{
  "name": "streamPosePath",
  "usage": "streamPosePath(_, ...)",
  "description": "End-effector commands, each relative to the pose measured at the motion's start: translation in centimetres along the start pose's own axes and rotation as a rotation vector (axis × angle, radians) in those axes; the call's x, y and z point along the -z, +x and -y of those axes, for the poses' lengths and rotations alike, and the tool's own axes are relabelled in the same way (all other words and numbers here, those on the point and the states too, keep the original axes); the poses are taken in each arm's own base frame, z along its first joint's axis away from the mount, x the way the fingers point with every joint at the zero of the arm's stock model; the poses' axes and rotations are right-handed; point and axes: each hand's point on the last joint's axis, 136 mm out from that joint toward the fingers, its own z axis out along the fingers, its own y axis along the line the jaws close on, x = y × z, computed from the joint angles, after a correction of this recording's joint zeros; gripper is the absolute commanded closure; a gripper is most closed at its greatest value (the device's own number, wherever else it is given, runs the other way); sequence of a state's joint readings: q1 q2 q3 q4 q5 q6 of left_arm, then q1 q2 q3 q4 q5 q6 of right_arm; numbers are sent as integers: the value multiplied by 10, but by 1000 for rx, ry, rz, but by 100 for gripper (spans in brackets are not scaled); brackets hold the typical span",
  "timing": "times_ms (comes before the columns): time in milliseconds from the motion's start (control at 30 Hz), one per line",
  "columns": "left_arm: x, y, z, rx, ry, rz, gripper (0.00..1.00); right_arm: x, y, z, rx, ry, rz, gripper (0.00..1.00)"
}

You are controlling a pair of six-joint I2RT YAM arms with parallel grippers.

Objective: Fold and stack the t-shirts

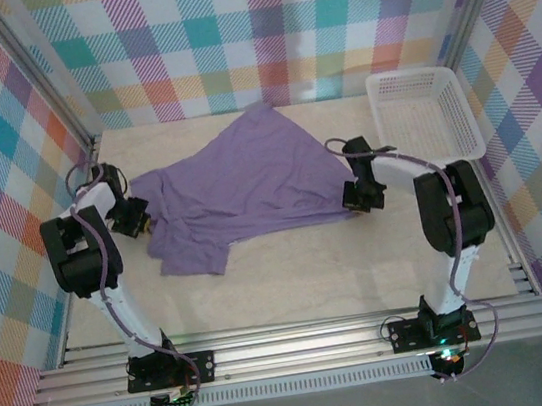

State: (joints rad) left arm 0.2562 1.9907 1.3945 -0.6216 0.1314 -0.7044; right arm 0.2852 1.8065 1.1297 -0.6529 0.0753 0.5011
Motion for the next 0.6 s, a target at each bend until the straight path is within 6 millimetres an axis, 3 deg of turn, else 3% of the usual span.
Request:
streamPosePath(0, 33, -37, 74, -136, 244, 148, 94, 10, 16, 10, -39, 8, 7, 100)
streamPosePath(33, 44, -36, 78, -155, 231, 177, 82, 10, 16, 9, -39, -2, 13, 100)
streamPosePath(100, 64, -25, 61, -161, 126, 209, 49, 9, 14, 5, -38, -12, 13, 100)
streamPosePath(167, 80, -4, 16, -107, -43, 215, 38, 9, 8, 0, -37, -21, 14, 100)
streamPosePath(267, 77, 44, -25, -56, -52, 127, 39, 14, -2, -7, -38, -36, 29, 100)
streamPosePath(367, 67, 83, -30, -89, 48, 54, 46, 18, -8, -11, -30, -40, 38, 100)
streamPosePath(567, 34, 108, -62, -193, -131, -45, 53, 20, -9, -12, -30, -44, 42, 100)
